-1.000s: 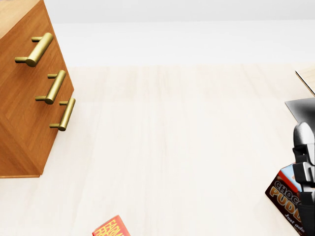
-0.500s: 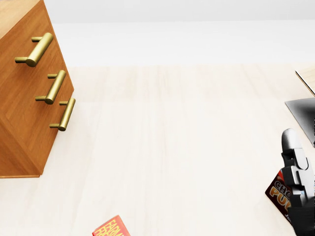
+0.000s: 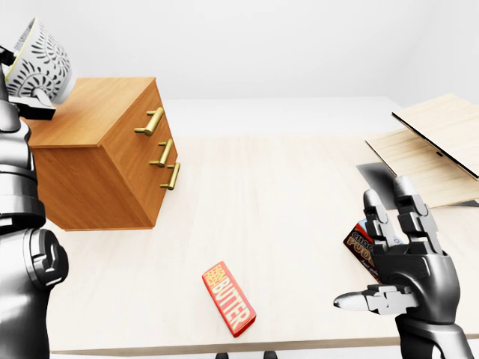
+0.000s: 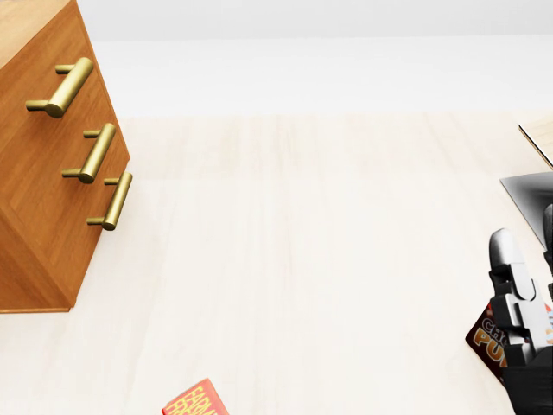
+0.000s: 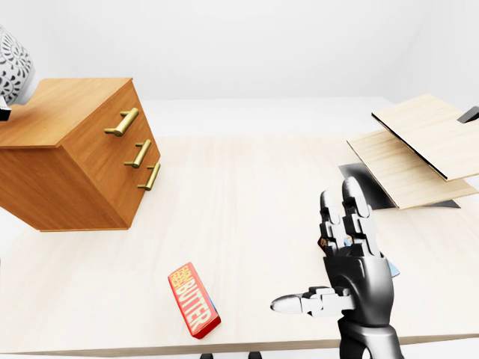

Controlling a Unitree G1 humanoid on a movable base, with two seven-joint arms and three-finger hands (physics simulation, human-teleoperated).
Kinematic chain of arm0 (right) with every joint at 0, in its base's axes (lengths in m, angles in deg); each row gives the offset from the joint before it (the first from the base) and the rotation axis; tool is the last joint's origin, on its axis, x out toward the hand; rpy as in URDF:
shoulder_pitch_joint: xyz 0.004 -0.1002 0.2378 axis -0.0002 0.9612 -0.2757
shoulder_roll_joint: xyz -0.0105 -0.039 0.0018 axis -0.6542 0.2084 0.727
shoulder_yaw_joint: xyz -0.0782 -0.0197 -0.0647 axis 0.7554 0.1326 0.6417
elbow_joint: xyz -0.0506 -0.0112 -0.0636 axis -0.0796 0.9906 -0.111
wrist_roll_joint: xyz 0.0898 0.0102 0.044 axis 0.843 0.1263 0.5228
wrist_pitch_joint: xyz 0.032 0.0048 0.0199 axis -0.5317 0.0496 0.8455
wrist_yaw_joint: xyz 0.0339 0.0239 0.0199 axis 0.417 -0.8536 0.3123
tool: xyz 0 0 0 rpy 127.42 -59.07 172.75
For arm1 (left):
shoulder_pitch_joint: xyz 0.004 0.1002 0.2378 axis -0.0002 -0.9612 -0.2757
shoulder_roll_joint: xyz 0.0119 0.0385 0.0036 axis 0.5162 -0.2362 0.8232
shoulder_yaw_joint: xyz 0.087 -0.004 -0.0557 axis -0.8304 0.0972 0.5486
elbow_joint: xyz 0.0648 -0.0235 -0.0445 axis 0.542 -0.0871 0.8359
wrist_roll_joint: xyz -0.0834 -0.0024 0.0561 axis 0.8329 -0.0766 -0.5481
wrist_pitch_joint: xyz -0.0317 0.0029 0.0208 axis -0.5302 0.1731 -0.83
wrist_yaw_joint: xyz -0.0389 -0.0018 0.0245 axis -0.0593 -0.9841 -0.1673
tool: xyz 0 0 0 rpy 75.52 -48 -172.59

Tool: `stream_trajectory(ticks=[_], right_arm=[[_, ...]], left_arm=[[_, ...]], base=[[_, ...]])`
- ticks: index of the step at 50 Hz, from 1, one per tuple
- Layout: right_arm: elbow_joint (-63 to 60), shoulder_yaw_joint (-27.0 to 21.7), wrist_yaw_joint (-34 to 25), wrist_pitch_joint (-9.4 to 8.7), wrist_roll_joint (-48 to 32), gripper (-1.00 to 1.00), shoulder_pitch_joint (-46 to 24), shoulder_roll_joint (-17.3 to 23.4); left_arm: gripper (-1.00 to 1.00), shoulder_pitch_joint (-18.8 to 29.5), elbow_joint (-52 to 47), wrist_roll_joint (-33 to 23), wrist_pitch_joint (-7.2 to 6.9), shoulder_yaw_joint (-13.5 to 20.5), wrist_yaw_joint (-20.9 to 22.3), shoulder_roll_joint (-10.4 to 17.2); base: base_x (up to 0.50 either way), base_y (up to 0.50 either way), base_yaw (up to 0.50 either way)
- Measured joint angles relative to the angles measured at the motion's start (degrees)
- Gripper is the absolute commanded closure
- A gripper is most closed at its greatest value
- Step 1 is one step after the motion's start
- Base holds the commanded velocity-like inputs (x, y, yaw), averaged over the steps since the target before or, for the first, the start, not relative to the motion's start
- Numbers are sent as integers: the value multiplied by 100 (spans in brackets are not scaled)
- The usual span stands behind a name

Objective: Close the top drawer of the cabinet and put the bowl on top of it.

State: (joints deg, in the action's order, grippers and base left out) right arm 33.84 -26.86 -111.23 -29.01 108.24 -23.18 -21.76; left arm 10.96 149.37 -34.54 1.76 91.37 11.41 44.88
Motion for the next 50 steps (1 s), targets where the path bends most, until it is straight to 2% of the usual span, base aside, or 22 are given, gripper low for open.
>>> stream_trajectory(ticks=[37,38,39,40,50], right_arm=[[-64,84,-3,0,-21,-100,71,0],[-65,86,-4,0,-21,-100,73,0],[-66,88,-5,0,-23,-100,76,-1],[-67,90,-6,0,-23,-100,79,-2],[-43,126,-13,0,-54,-100,93,-6]], left_arm=[[100,182,415,-655,0,-209,-1,-190],[85,183,415,-663,0,-209,-1,-191],[43,194,410,-681,0,-206,-10,-193],[-100,215,416,-688,0,-207,-14,-194],[-100,190,507,-690,0,-142,-58,-209]], base=[[0,0,0],[0,0,0],[0,0,0],[0,0,0],[0,0,0]])
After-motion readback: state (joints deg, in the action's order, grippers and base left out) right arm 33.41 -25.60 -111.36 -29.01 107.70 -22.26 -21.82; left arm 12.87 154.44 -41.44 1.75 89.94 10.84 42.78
